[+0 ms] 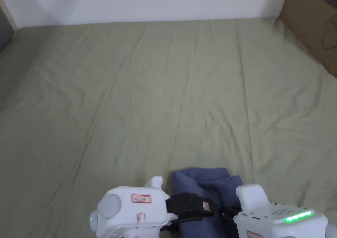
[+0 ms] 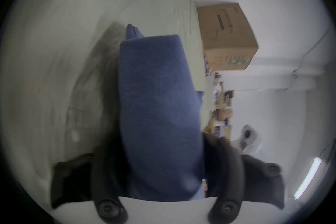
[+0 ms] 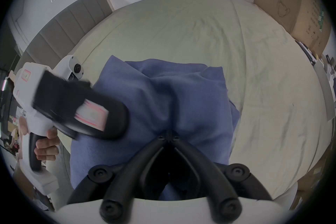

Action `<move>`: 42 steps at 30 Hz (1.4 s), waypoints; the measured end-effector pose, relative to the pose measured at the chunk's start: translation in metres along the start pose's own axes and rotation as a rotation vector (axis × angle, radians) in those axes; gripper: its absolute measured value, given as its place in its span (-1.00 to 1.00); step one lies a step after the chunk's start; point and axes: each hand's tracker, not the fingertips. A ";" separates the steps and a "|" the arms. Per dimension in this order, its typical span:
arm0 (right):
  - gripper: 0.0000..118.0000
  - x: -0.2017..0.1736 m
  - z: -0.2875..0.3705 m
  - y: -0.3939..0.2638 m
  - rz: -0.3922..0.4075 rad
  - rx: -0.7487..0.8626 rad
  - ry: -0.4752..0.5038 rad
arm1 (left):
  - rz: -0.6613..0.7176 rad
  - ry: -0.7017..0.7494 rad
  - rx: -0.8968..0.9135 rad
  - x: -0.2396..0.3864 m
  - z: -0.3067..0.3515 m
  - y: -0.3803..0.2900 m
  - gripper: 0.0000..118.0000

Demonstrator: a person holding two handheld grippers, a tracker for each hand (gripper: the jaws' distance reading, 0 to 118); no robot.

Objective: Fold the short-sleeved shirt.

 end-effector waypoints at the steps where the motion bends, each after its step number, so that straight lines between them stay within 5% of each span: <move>1: -1.00 0.001 0.001 0.001 -0.011 -0.005 -0.003 | 0.006 0.040 -0.002 -0.003 0.003 0.001 -0.37; 5: -1.00 -0.003 0.021 0.004 -0.095 0.079 0.007 | 0.026 -0.037 -0.010 -0.012 0.024 -0.004 -0.51; 13: -1.00 -0.050 0.090 0.018 -0.033 0.370 -0.011 | 0.002 0.124 0.124 -0.053 0.144 0.007 -0.51; 22: -1.00 -0.082 0.091 0.031 0.025 0.354 0.024 | -0.073 0.667 0.214 -0.091 0.321 0.072 -0.52; 29: -1.00 -0.089 0.084 0.031 0.035 0.293 0.000 | -0.072 1.084 0.192 -0.121 0.372 0.104 -0.51; 32: -1.00 -0.088 0.083 0.033 0.029 0.278 -0.011 | -0.071 1.134 0.196 -0.123 0.376 0.104 -0.16; 35: -1.00 -0.085 0.084 0.035 0.018 0.274 0.003 | -0.091 1.283 0.262 -0.119 0.380 0.101 0.48; 40: -1.00 -0.083 0.085 0.036 0.021 0.273 0.016 | -0.084 1.161 0.452 -0.076 0.387 0.076 0.51; 42: -1.00 -0.083 0.088 0.037 0.017 0.282 0.027 | -0.102 1.061 0.547 -0.042 0.378 0.056 0.33</move>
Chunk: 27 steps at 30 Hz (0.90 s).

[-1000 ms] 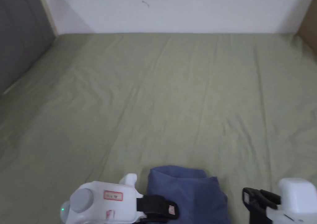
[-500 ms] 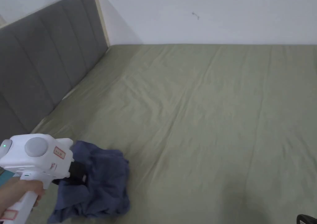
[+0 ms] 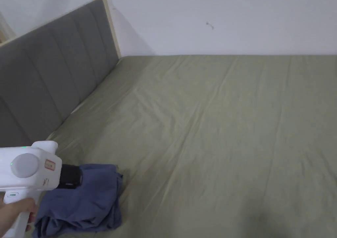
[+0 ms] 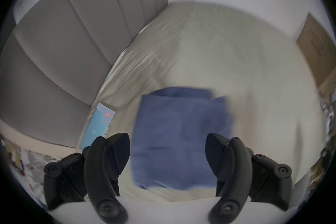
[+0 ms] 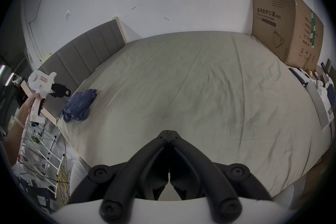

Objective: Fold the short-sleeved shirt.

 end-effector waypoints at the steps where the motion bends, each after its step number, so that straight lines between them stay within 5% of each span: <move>1: -1.00 0.003 0.002 0.000 -0.003 0.006 0.004 | 0.016 -0.017 0.045 0.013 0.015 -0.006 -0.07; 3: -1.00 0.005 0.006 0.002 -0.005 0.019 0.010 | 0.021 -0.046 0.137 0.044 0.041 -0.021 -0.81; 6: -1.00 0.011 0.014 0.008 0.005 0.055 0.009 | 0.023 -0.108 0.222 0.089 0.071 -0.043 -0.99; 16: -1.00 0.039 0.048 0.043 0.043 0.265 -0.101 | -0.042 -0.280 0.530 0.259 0.161 -0.106 -1.00; 27: -1.00 0.056 0.107 0.074 0.074 0.496 -0.209 | -0.073 -0.226 0.797 0.306 0.237 -0.116 -0.95</move>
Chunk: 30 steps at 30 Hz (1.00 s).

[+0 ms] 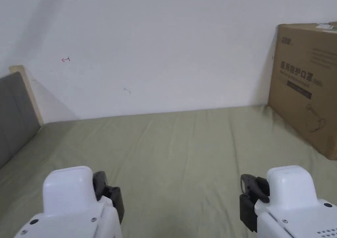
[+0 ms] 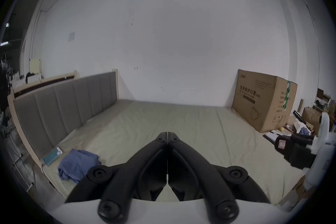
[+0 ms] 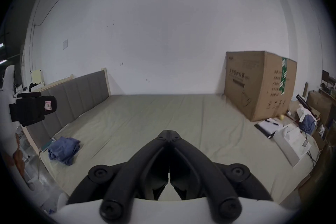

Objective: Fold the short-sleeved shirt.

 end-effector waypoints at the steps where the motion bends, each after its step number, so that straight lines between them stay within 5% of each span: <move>1: -0.98 0.002 0.005 0.003 -0.001 0.012 -0.005 | -0.012 0.018 0.015 0.003 0.005 0.003 -0.70; 2: -0.89 0.003 0.009 0.004 -0.005 0.027 -0.009 | -0.008 0.022 0.015 0.004 0.008 0.005 -0.29; 4: -0.55 0.004 0.016 0.007 -0.004 0.034 -0.017 | -0.023 0.006 0.000 0.002 0.013 0.007 0.84; 5: -0.37 0.005 0.018 0.008 -0.006 0.034 -0.016 | -0.032 -0.009 -0.031 0.003 0.010 0.006 1.00; 7: 0.07 0.006 0.019 0.008 -0.005 0.029 -0.009 | -0.029 -0.019 -0.033 0.002 0.016 0.004 0.99; 9: 0.86 0.004 0.022 0.008 0.005 0.033 -0.012 | -0.027 -0.025 -0.038 0.003 0.018 0.002 0.99; 10: 0.99 0.002 0.022 0.009 0.006 0.031 -0.010 | -0.023 -0.034 -0.047 0.002 0.017 0.004 0.99; 30: 1.00 -0.002 0.024 0.022 -0.034 0.039 -0.035 | -0.028 0.053 -0.051 0.011 0.029 0.013 0.99</move>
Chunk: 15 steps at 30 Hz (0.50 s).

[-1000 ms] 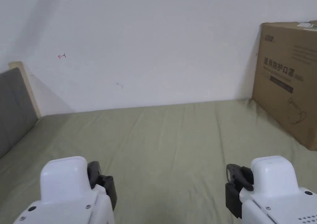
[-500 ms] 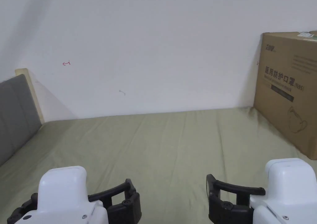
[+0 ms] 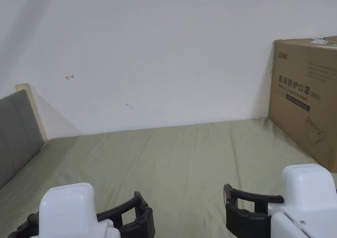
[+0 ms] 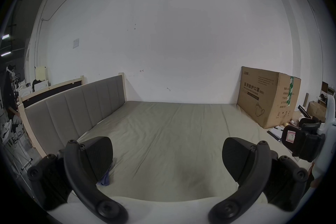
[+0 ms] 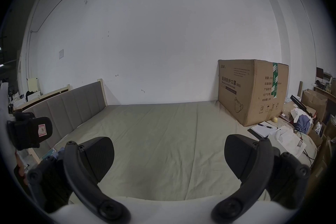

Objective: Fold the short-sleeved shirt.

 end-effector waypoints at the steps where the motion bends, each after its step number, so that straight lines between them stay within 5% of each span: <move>1: 1.00 -0.001 0.000 0.001 0.000 -0.001 -0.001 | -0.003 0.000 -0.002 0.000 -0.001 0.000 0.99; 15: 1.00 -0.003 0.000 0.001 -0.002 -0.010 0.005 | 0.029 -0.028 0.032 -0.007 0.000 -0.004 0.99</move>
